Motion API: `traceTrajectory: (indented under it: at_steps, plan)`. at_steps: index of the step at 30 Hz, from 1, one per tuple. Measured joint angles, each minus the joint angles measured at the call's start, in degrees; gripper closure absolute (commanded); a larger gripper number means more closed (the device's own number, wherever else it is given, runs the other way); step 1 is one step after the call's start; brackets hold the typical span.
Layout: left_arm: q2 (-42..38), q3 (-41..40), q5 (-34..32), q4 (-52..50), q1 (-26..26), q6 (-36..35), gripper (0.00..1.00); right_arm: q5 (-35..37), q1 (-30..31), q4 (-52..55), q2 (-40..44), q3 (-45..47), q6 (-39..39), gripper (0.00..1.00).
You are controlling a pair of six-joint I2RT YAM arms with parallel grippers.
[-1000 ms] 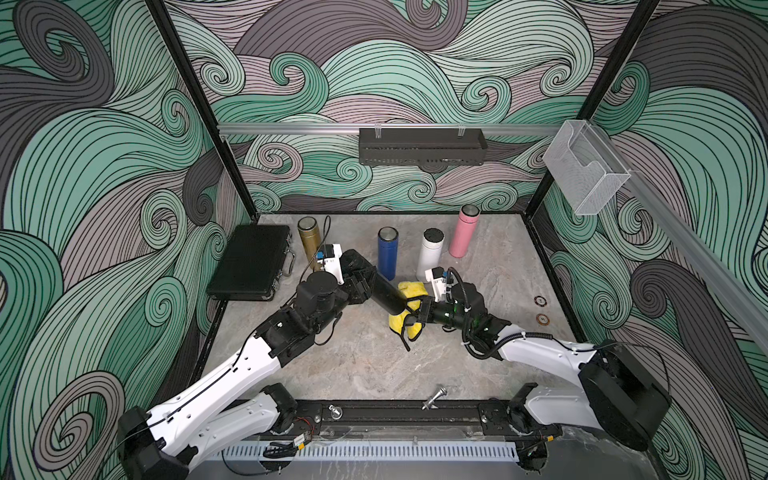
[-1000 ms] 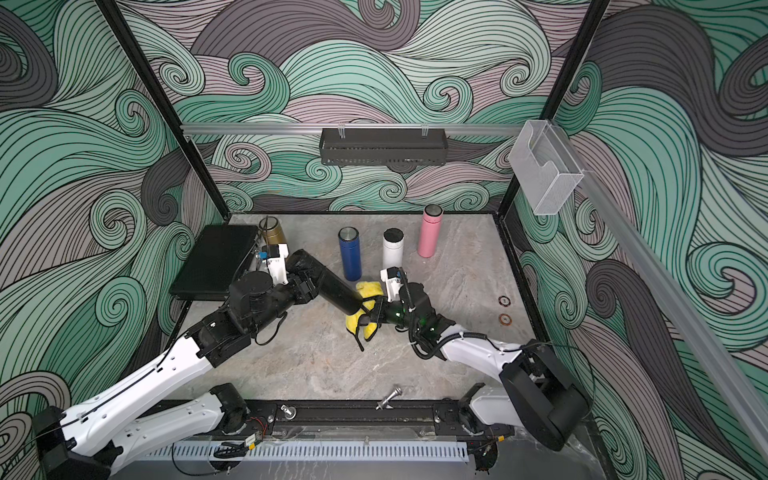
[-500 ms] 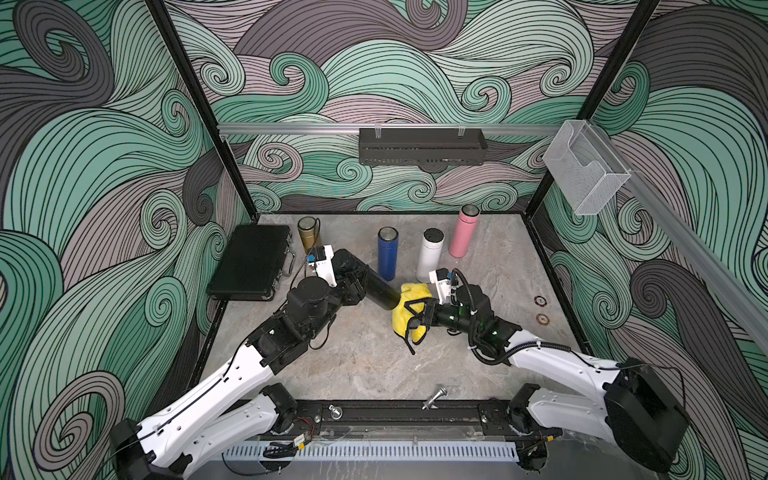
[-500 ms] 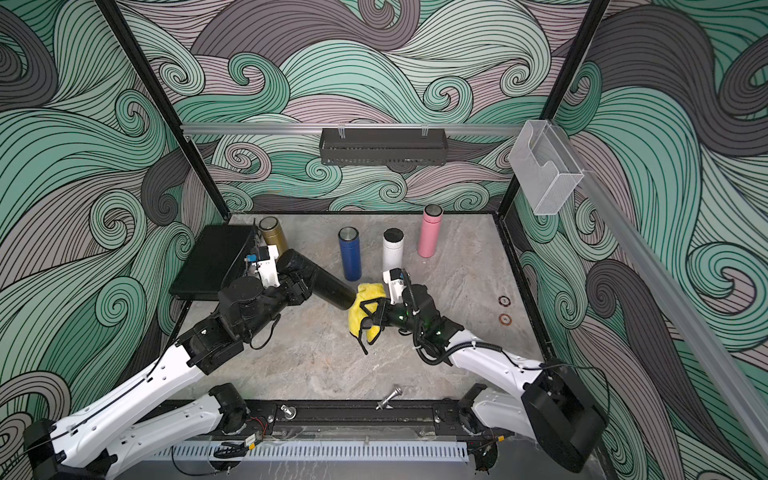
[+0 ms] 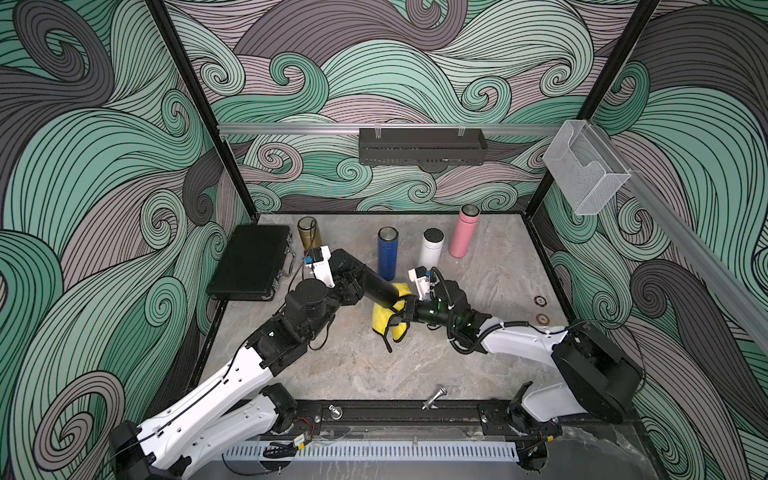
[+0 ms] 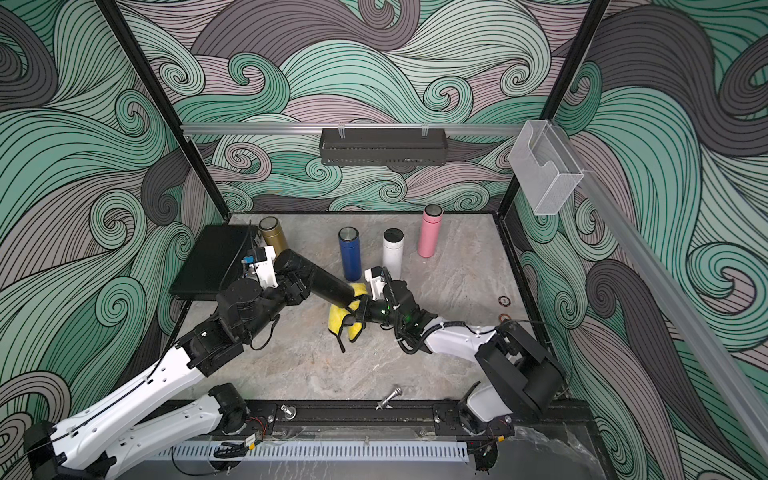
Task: Wipe the surface of the thermos
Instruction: Wipe the dirt from the surface of the thermos.
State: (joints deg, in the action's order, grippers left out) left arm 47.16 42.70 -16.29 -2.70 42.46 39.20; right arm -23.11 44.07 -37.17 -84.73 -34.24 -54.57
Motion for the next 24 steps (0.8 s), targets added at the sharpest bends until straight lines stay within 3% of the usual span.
traceTrajectory:
  at_steps: [7, 18, 24]
  plan:
    - [-0.02, -0.11, -0.92, 0.90, 0.00, -0.33, 1.00, -0.04, -0.04, -2.58, 1.53, 2.01, -2.80, 1.00]
    - [-0.90, -0.11, -2.62, 0.98, 0.00, -2.16, 1.00, 0.46, -0.33, 2.03, 12.63, 6.12, -2.67, 1.00]
    - [-0.02, -0.13, -2.80, 0.81, 0.00, -2.78, 1.00, 1.97, 2.12, 11.67, 17.53, 3.91, 3.06, 1.00]
